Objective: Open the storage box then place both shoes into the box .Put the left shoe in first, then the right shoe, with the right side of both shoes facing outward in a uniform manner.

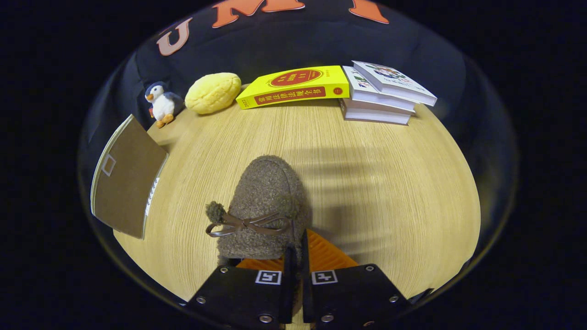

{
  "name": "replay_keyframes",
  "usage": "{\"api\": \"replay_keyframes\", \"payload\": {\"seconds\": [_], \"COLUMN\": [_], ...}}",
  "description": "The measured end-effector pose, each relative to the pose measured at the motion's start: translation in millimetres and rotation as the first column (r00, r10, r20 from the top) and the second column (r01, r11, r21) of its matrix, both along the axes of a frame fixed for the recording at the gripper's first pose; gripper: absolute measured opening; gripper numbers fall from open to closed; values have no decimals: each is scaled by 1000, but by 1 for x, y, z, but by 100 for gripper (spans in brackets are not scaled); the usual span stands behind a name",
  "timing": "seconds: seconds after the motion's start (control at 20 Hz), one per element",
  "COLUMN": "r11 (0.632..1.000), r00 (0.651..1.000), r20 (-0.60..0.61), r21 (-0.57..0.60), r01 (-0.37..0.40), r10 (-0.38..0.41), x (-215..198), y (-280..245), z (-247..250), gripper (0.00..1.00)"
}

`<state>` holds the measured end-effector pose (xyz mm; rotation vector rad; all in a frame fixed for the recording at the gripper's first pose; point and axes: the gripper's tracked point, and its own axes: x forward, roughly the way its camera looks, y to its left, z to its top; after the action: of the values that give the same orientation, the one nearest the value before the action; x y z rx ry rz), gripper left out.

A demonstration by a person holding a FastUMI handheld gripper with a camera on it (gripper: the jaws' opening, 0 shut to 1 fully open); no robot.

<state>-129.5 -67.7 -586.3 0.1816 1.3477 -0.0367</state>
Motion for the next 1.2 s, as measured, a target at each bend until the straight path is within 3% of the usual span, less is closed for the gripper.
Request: {"api": "replay_keyframes", "payload": {"seconds": [0.15, 0.4, 0.75, 1.2], "r11": [998, 999, 992, 974], "r00": [999, 996, 986, 979], "r20": [9, 82, 166, 189], "r21": [46, 45, 121, 194], "r01": [51, 15, -45, -115], "r10": [-51, -19, 24, 78], "x": [9, 46, 104, 141], "y": [15, 56, 167, 304], "z": [26, 89, 166, 200], "gripper": [5, 5, 5, 5]}}
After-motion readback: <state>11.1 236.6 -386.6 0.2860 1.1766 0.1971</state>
